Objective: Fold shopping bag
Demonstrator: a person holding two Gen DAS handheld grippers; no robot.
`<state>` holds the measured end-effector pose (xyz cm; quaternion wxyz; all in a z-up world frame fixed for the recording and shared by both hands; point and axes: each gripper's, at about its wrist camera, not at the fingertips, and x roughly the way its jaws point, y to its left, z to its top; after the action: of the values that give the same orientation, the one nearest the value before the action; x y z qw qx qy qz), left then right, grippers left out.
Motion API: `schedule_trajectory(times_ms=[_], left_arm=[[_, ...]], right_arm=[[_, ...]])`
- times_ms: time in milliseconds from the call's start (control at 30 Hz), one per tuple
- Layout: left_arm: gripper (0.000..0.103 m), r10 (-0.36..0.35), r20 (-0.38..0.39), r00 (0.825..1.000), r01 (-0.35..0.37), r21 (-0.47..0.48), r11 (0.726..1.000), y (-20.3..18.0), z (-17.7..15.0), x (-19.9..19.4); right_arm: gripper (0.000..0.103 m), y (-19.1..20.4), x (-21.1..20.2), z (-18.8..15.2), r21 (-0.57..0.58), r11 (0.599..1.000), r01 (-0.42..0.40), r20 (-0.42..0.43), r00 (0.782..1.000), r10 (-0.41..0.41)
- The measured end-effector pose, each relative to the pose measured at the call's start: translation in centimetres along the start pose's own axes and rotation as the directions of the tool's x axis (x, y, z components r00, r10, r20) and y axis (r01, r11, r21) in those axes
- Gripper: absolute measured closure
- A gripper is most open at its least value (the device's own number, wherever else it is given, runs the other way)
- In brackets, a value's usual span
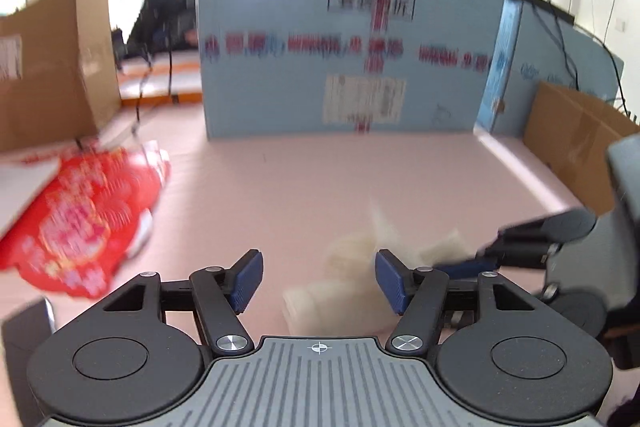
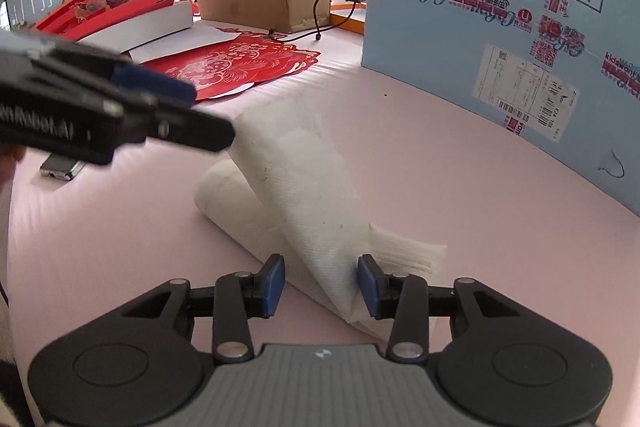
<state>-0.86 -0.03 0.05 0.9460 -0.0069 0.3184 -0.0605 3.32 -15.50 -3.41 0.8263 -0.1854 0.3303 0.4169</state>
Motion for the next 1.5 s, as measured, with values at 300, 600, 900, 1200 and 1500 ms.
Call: schedule_trajectory(times_ms=[300,600,900,1200,1500], left_arm=[[0.048,0.023,-0.151,0.988,-0.016,0.052,0.999,-1.1,-1.7,5.4],[0.042,0.059,-0.118,0.991,-0.038,0.174,0.984,-1.1,-3.7,5.2],[0.036,0.09,-0.153,0.984,-0.072,0.121,0.99,0.5,-3.1,4.4],[0.039,0.004,-0.068,0.998,0.019,0.335,0.942,-3.2,1.0,4.0],[0.044,-0.222,-0.443,0.868,0.399,0.356,0.845,-0.1,2.7,12.1]], right_arm=[[0.052,0.3,-1.1,-0.7,-0.043,0.999,-0.023,0.012,1.0,0.024],[0.063,-5.0,-3.7,-1.3,0.282,0.948,-0.144,0.071,0.989,0.129],[0.103,-10.4,-0.9,-3.4,0.598,0.784,-0.167,0.041,0.983,0.178],[0.103,-9.6,-0.7,-2.7,0.566,0.813,-0.136,0.011,0.987,0.158],[0.097,-10.2,-1.4,-2.8,0.531,0.826,-0.19,0.029,0.978,0.206]])
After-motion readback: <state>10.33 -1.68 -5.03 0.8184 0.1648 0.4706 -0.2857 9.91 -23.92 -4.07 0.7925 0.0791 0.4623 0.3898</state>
